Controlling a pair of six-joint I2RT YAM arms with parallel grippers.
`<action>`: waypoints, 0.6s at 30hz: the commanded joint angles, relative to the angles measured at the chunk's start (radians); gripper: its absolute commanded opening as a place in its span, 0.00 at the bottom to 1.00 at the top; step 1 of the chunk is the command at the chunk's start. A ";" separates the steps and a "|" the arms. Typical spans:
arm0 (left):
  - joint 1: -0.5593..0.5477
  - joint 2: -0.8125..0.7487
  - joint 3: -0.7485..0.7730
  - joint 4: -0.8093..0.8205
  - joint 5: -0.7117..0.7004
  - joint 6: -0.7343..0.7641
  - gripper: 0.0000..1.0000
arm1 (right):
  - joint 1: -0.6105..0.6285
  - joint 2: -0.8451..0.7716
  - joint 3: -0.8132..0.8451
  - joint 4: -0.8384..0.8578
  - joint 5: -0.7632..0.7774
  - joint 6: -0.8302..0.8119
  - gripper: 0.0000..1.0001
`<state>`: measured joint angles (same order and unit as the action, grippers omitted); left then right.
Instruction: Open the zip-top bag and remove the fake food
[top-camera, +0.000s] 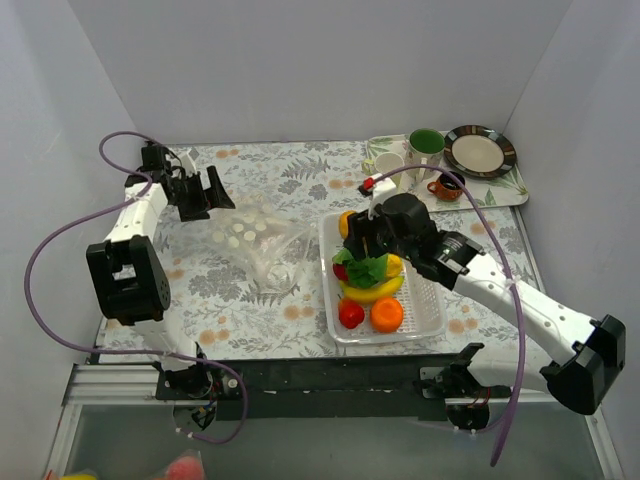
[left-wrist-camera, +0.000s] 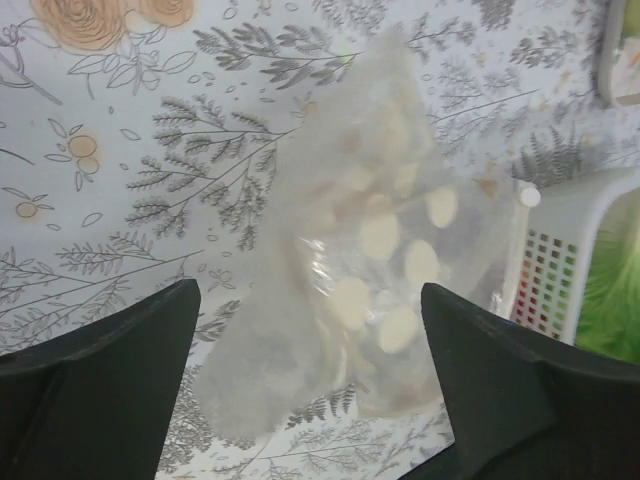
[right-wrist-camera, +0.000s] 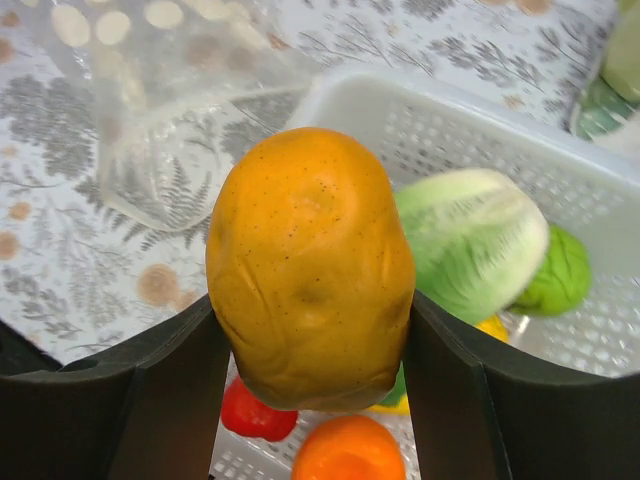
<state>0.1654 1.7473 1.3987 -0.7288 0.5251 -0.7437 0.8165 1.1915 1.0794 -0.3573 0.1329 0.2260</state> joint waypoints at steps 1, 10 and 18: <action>0.006 -0.123 0.039 -0.018 0.138 -0.065 0.98 | -0.019 -0.059 -0.093 -0.109 0.188 0.010 0.64; 0.005 -0.227 0.092 -0.150 0.205 0.046 0.98 | -0.022 -0.170 -0.116 -0.249 0.284 0.105 0.99; -0.003 -0.347 -0.010 -0.130 0.234 0.145 0.98 | -0.023 -0.245 -0.090 -0.319 0.315 0.159 0.99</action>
<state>0.1669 1.4925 1.4429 -0.8497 0.7189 -0.6758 0.7967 0.9672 0.9516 -0.6231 0.3950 0.3408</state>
